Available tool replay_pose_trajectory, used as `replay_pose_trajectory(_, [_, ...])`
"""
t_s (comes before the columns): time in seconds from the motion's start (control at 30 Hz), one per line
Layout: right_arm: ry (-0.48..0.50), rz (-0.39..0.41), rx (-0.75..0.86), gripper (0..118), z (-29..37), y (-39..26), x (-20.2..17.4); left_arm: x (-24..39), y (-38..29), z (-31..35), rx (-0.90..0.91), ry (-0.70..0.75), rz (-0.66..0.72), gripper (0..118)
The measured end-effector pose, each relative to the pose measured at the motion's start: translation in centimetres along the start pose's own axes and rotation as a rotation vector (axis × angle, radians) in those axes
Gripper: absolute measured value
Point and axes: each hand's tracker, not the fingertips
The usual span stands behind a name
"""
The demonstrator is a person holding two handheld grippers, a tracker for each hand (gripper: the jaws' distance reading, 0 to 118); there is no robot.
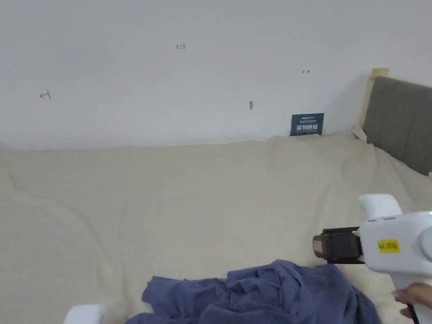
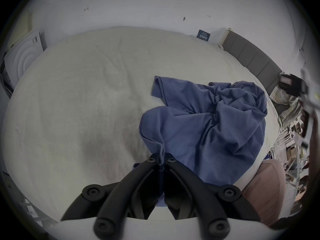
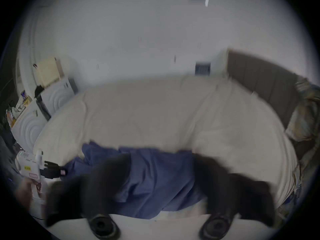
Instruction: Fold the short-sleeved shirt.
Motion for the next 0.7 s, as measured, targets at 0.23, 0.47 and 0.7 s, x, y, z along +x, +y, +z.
replay_pose_trajectory(0.23, [-0.178,-0.152,-0.410,110,-12.4,2.6,4.0,-0.5,-0.3,0.0,0.031,-0.008,0.006,3])
replay_pose_trajectory(0.47, [-0.065,-0.190,-0.520,0,-12.1,1.9,3.9,-1.6,-0.8,-1.1,0.040,-0.023,0.061,3])
replay_pose_trajectory(0.7, [0.195,-0.236,-0.238,0,-3.2,3.6,4.7,-1.2,1.2,1.7,0.060,-0.073,0.057,3])
